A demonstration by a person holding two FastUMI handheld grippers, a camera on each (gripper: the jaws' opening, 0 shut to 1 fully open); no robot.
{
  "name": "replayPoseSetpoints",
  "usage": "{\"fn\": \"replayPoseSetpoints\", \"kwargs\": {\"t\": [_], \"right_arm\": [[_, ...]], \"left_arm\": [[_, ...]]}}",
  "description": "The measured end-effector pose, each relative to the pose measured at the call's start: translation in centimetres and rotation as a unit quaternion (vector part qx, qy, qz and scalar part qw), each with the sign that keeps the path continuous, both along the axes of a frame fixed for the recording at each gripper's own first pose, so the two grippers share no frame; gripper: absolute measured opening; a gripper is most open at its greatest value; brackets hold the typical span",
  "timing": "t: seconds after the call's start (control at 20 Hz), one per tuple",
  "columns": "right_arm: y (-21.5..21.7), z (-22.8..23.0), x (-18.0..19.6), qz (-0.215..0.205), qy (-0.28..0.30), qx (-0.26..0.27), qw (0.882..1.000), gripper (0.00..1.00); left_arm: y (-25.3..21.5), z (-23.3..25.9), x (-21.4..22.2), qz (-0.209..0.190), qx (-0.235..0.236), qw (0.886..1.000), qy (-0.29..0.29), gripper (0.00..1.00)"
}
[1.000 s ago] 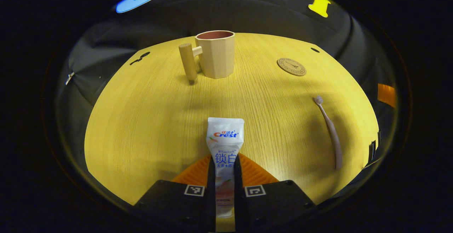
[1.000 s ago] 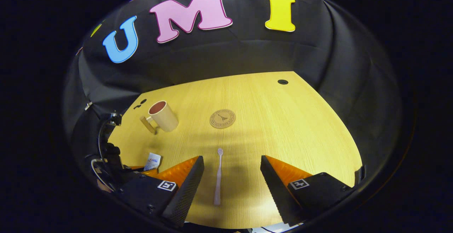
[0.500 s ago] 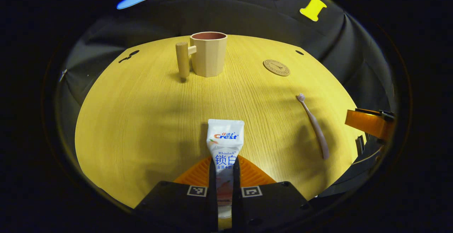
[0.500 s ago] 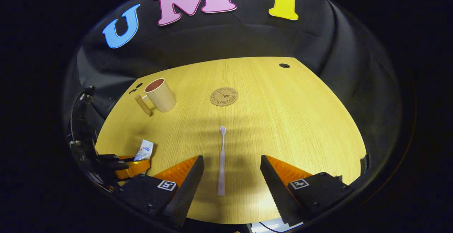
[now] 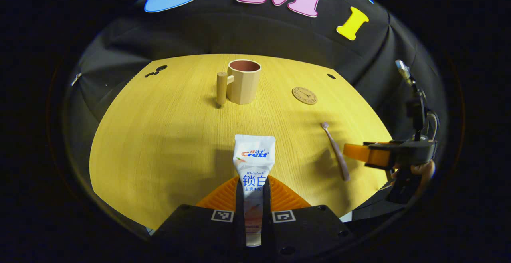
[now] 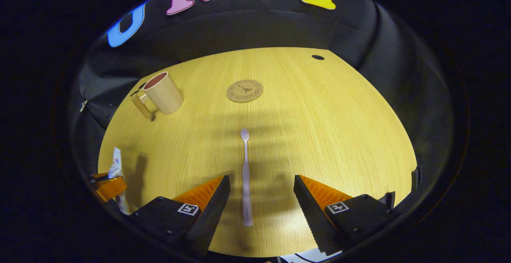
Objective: Put the toothbrush and toothpaste on the desktop into the cup, then pick up the cup and place it on the coaster on the desktop.
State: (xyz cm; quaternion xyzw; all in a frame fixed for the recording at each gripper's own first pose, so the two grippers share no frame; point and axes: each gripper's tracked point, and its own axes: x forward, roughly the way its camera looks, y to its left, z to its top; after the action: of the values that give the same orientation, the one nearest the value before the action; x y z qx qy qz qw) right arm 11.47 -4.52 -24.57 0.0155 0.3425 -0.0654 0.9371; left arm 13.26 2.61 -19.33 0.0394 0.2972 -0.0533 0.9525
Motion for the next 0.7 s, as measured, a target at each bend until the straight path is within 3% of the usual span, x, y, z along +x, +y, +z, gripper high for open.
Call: {"fn": "replayPoseSetpoints", "kwargs": {"t": [0.35, 0.45, 0.55, 0.7], "right_arm": [[0.7, -2.3, 1.6, 0.001, 0.031, -0.013, 0.999, 0.98], [0.9, -2.2, 1.9, -0.001, 0.031, -0.012, 0.999, 0.92], [1.3, -2.3, 2.2, 0.009, 0.034, -0.013, 0.999, 0.77], [1.5, -2.3, 2.3, 0.017, 0.035, -0.02, 0.999, 0.21]], "left_arm": [[1.3, 0.9, -1.1, 0.008, -0.015, 1.0, -0.016, 0.2], [1.7, 0.8, -1.5, 0.013, -0.018, 1.0, -0.016, 0.21], [1.9, 0.5, -1.5, 0.018, -0.024, 0.999, -0.012, 0.2], [1.6, 0.7, -1.7, 0.015, -0.045, 0.999, -0.016, 0.2]]}}
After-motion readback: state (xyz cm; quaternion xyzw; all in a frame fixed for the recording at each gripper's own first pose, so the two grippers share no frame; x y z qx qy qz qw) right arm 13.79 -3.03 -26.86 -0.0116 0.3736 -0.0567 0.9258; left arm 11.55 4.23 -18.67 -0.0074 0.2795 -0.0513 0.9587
